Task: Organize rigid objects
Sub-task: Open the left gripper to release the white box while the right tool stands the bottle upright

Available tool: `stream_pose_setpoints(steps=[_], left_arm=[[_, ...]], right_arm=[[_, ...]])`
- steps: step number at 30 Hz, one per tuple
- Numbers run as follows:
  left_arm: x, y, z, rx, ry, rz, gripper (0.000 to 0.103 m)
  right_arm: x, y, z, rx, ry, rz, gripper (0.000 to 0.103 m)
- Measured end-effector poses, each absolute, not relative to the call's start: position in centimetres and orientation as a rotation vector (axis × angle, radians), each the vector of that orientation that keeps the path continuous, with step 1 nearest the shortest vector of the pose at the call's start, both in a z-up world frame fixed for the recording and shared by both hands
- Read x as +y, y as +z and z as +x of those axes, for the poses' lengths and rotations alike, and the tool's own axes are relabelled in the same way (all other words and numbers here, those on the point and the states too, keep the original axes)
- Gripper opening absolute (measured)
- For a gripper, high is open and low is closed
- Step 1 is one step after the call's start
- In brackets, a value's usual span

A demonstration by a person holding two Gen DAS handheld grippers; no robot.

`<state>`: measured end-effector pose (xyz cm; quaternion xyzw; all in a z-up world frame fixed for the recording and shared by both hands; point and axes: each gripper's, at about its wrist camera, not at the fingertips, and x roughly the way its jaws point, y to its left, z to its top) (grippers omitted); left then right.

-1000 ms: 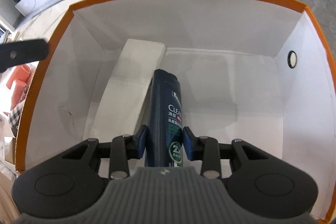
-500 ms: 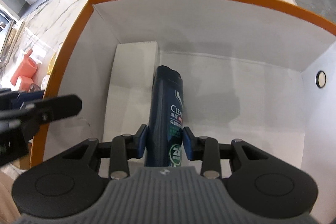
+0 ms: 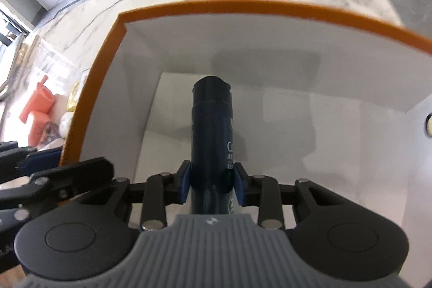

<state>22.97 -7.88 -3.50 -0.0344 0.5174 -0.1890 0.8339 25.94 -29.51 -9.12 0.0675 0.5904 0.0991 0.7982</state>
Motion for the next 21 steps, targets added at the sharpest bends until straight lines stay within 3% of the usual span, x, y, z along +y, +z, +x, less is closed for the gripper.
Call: stream_pose_setpoints(steps=[21], left_arm=[[-6.8,-2.5,22.2,1.073,-0.400,-0.104,0.027]], right_arm=[[-29.7,-7.6,24.1,1.217,0.175,0.168,0.033]])
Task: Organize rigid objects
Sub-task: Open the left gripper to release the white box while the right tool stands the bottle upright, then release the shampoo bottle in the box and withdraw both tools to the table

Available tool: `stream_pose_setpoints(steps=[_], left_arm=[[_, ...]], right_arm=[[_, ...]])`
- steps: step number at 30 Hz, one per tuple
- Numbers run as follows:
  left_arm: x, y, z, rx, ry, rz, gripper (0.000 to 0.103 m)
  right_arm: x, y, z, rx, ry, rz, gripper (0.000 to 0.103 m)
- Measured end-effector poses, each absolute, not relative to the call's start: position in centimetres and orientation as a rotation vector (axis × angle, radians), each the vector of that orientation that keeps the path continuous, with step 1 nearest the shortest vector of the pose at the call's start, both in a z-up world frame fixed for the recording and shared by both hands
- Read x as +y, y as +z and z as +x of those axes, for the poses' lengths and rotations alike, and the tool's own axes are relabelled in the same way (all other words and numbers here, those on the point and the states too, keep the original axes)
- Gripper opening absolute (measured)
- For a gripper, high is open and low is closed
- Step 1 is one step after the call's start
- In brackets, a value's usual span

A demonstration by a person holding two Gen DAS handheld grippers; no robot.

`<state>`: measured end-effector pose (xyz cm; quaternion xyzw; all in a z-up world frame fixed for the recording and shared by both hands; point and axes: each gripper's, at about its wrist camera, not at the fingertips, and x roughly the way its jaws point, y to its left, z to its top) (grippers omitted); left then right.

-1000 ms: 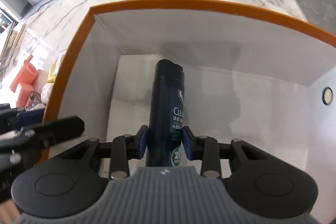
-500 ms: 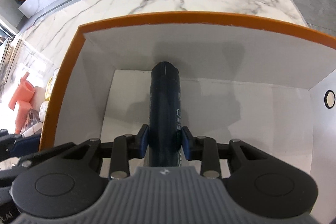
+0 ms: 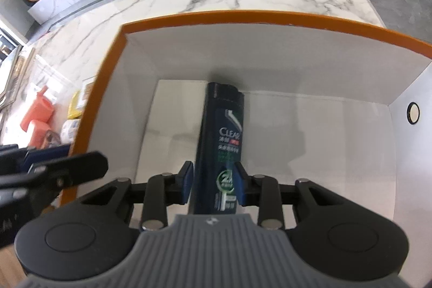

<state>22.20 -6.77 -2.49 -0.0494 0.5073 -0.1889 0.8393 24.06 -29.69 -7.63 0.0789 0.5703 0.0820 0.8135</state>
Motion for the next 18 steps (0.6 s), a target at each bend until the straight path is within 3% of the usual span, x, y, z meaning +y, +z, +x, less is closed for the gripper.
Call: stream_pose_setpoints(steps=[18], left_arm=[[1.8,0.9,18.4,0.988,-0.311,-0.123,0.027]], right_arm=[[-21.5,1.4,19.0,0.862,0.412,0.037,0.031]])
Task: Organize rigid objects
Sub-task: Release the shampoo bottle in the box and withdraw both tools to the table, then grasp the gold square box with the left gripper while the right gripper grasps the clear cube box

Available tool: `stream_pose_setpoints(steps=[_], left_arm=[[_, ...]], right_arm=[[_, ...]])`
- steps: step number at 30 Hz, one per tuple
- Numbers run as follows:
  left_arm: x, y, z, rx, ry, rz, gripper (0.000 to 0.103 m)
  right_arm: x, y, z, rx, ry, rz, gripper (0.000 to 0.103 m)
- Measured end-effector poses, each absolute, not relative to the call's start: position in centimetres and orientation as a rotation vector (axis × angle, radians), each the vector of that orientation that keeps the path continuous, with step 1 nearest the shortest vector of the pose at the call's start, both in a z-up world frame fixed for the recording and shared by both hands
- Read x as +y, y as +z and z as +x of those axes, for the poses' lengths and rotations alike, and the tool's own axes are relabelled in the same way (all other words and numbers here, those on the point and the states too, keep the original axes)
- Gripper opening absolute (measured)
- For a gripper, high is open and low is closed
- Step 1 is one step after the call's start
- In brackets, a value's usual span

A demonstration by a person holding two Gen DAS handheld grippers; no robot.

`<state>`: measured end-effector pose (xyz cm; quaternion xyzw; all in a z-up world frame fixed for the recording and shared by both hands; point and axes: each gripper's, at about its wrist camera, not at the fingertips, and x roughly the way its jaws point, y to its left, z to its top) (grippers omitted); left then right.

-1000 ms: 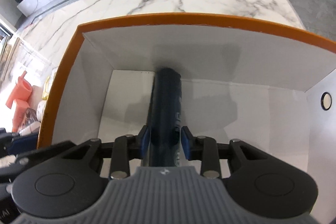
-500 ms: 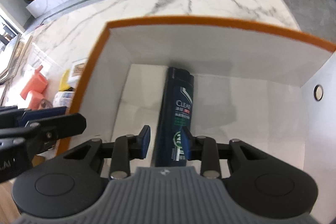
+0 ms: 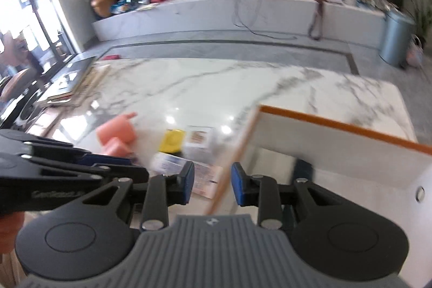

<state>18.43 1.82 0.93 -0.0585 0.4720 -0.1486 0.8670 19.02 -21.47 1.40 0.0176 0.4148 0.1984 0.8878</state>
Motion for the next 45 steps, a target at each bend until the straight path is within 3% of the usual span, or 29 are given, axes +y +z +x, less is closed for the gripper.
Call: stream_pose_setpoints(steps=[11,14,18,23,29,34,45], left_arm=[[9.7,-0.9,17.1,1.033,-0.179,-0.180,0.029],[10.9,-2.3,16.8,1.088,-0.130,-0.172,0.040],[11.9,-4.2,16.0,1.159,-0.088,-0.178,0.071],[12.0,-6.3,15.4,1.215,-0.081,-0.201,0.082],[11.4,-7.9,15.7,1.266,-0.080,-0.174,0.082],[11.0,-8.7,15.8,1.296,-0.075,-0.131,0.073],[13.7,-7.9,15.4,1.197,0.033,-0.265,0.069]], right_arm=[[-13.4,-0.5,17.9,0.916,0.541,-0.007,0.032],[-11.7,-1.6,17.9,0.947,0.553,-0.007,0.032],[-10.2,-3.4,18.2,0.987,0.549,-0.031,0.033],[-9.9,-4.8,18.8,1.026,0.520,-0.033,0.039],[-10.4,-5.8,19.5,1.072,0.493,-0.001,0.041],[-9.9,-6.9,19.8,1.113,0.500,0.048,0.046],[-8.9,-8.0,20.3,1.117,0.504,0.069,0.049]])
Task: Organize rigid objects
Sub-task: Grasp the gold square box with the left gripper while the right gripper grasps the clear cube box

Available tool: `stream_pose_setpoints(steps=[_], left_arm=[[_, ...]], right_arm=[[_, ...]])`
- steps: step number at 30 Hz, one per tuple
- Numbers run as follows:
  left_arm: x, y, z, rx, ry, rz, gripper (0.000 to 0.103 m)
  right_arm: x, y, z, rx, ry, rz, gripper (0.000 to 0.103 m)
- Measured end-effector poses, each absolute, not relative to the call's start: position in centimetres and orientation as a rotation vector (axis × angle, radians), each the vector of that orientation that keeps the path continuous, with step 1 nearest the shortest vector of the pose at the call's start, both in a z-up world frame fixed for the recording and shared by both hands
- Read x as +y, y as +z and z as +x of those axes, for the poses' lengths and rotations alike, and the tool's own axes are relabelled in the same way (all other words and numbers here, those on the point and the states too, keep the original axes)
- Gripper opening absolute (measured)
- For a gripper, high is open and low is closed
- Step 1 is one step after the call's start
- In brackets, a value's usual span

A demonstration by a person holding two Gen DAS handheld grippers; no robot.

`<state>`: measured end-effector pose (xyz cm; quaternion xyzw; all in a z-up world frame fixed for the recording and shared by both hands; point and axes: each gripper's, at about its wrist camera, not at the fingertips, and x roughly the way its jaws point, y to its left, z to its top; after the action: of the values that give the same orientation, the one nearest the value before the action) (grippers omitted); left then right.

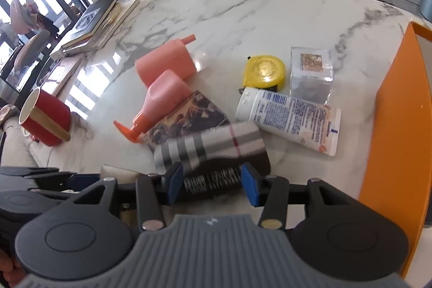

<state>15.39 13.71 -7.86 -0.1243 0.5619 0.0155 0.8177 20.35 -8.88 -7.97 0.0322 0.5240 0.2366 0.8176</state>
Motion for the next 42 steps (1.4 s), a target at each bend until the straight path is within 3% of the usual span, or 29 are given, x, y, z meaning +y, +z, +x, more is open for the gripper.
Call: stream_pose_setpoints(steps=[10,24,31,42], left_arm=[[14.3,-5.4,16.4,1.027,0.055,-0.290,0.069],[10.8,-5.4,23.7,0.969,-0.043,-0.346,0.069],[10.5,-6.7,24.1,0.965,-0.081,-0.325,0.069],[8.4,-7.8,24.2,0.967,-0.107,-0.186,0.070]], right_arm=[[-10.0,-7.4,23.1,1.104,0.418,0.000,0.048],[-10.8,-7.1,30.3,1.076,0.291,-0.113,0.048],[-11.0,-8.3,32.5,1.105,0.270,-0.121,0.056],[-11.3,-9.3,32.8,1.134,0.280,-0.064,0.049]])
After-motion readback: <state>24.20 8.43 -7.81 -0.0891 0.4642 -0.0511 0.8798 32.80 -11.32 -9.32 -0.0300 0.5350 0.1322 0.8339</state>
